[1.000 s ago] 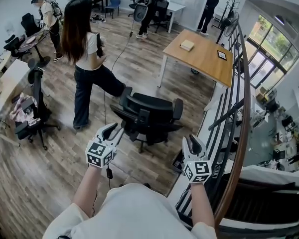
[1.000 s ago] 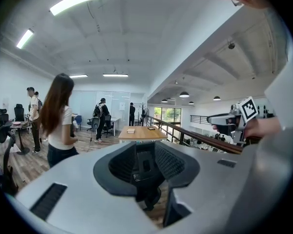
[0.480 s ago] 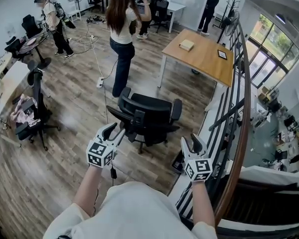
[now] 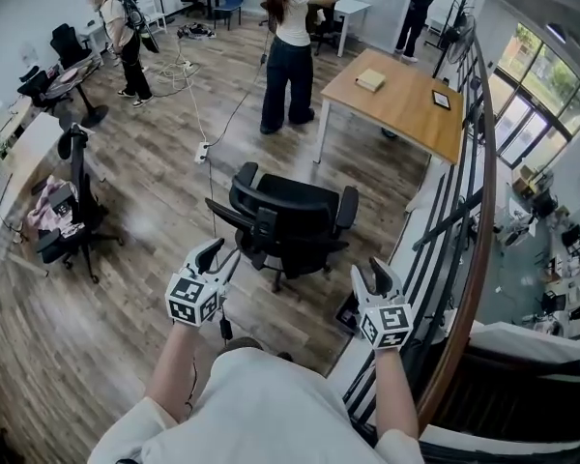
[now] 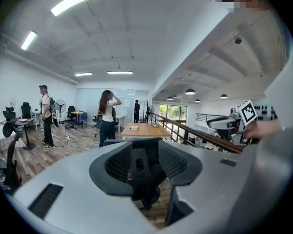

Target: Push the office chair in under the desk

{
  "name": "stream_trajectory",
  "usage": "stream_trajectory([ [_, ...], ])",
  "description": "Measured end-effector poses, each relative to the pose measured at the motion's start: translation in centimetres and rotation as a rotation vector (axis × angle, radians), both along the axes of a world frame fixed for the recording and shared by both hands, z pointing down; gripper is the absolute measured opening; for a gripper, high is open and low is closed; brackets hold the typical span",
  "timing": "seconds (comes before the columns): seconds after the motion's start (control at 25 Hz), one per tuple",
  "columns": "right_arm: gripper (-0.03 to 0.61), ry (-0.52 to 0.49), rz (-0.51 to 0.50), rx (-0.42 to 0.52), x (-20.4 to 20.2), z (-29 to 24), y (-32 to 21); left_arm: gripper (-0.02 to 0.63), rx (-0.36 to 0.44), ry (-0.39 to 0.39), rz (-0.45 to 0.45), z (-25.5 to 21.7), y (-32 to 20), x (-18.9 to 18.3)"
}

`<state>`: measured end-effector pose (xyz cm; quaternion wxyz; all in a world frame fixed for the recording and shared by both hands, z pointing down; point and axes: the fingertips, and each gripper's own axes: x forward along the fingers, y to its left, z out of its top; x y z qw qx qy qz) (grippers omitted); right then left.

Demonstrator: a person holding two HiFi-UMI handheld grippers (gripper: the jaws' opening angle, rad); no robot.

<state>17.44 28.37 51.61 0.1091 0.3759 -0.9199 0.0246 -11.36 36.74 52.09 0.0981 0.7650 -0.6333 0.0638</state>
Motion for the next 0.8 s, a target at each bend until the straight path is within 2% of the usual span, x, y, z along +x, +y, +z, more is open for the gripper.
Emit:
stream_trajectory([
  [0.44, 0.149, 0.029, -0.014, -0.036, -3.3, 2.3, -2.0, 0.163, -0.032, -0.011, 0.028, 2.0, -3.1, -2.6],
  [0.68, 0.149, 0.082, -0.002, -0.07, -6.4, 4.0, -3.8, 0.163, -0.096, -0.053, 0.087, 4.7, -6.1, -5.5],
  [0.8, 0.149, 0.138, -0.006, -0.099, -8.2, 5.8, -5.1, 0.163, -0.146, -0.113, 0.129, 7.0, -8.0, -7.2],
])
